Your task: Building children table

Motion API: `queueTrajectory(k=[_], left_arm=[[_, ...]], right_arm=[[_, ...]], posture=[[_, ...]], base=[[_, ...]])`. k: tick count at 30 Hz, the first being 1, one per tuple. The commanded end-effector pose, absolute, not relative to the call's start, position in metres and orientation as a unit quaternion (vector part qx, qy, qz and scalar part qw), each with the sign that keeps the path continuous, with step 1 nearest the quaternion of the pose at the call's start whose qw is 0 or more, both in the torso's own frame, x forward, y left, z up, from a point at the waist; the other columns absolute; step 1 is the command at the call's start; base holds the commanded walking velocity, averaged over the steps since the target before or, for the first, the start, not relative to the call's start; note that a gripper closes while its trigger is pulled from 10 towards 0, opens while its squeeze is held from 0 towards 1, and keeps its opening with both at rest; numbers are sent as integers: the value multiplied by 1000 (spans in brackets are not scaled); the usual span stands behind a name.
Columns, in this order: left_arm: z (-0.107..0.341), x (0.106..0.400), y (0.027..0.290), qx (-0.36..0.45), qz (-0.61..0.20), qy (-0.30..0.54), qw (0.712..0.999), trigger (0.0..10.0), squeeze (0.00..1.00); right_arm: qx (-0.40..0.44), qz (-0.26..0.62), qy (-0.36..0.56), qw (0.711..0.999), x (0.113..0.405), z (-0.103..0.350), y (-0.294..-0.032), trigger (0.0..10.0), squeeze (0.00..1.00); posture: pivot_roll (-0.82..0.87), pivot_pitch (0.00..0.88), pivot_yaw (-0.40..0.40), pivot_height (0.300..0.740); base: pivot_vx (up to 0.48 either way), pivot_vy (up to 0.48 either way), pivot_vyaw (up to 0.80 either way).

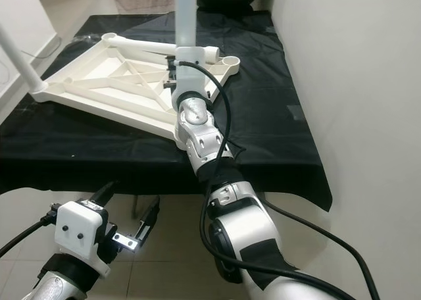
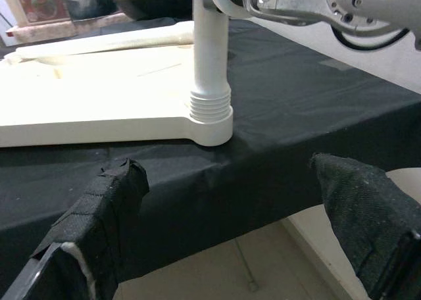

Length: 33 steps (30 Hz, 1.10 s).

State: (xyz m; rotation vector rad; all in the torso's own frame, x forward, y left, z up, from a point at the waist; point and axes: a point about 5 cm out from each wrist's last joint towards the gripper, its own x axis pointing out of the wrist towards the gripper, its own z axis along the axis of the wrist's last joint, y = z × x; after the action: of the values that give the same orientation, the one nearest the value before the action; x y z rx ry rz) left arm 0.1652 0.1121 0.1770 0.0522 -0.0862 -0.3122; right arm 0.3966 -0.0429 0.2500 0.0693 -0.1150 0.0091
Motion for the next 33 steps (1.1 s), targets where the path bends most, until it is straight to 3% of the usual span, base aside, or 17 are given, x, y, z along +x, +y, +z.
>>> queueTrajectory(k=[1,10,17,22,28,33], left_arm=[[173,164,114,33,-155,-33,987,10000,0],[174,164,115,35,-153,-34,987,10000,0],[174,164,116,37,-151,-34,987,10000,0],[174,164,116,36,-151,-34,987,10000,0],[174,165,115,34,-150,-35,988,10000,0],[173,165,114,36,-150,-34,987,10000,0]], right_arm=[[22,-27,76,997,392,183,-51,10000,0],[31,-88,22,995,387,191,-49,10000,0],[-79,-177,-47,980,374,198,-36,10000,0],[-106,-194,-50,974,370,196,-29,10000,0],[-86,-248,3,965,373,189,-38,10000,0],[7,-208,24,978,380,197,-33,10000,0]], posture=[[68,173,18,740],[73,181,18,740],[81,185,15,740],[77,186,15,740],[77,185,12,740],[83,177,9,740]], base=[[0,0,0],[0,0,0],[0,0,0],[0,0,0],[0,0,0],[0,0,0]])
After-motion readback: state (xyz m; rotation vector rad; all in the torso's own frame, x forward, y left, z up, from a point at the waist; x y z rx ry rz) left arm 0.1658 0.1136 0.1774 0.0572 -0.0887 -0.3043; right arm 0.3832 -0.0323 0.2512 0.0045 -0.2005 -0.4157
